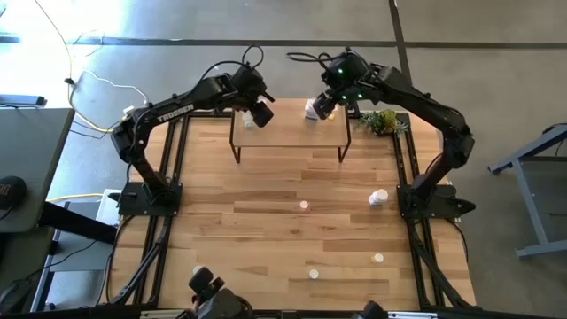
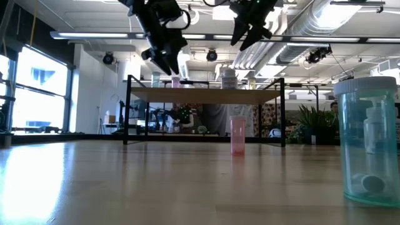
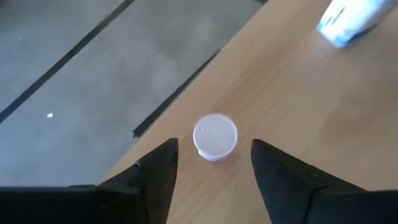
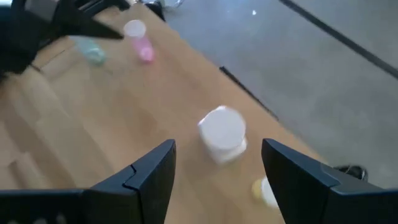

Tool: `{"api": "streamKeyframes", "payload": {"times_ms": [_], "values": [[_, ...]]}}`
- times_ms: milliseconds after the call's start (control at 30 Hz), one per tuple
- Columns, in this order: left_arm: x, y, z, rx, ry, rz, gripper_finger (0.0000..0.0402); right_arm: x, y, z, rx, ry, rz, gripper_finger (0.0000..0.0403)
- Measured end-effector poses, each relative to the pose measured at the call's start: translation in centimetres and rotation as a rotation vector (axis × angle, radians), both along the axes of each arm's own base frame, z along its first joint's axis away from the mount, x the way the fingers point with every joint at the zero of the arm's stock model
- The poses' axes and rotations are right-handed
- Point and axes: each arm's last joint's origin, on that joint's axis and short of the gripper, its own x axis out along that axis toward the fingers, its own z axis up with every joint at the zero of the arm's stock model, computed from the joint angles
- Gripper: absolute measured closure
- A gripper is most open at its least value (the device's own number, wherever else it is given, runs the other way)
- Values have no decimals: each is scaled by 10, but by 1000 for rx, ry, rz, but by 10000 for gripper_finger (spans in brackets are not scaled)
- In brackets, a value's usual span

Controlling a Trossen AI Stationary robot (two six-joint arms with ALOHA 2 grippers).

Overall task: Pick and place medicine bottles onto shelf by color
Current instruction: Put the violet pill bottle on the shelf, then put the yellow pill bottle on the shelf aligned with the other yellow pill bottle

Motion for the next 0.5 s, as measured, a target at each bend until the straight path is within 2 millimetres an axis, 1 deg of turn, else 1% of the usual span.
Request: {"api": "streamKeyframes", "payload": {"times_ms": [267,367,500], "values": [[-11,-14,35,38,-36,-39,200,-9,39,9,98,25,17,174],[-17,-24,44,43,-36,-56,200,-6,53,7,126,50,41,174],[-24,-39,55,39,-49,-87,200,-1,72,-2,171,93,63,174]]}}
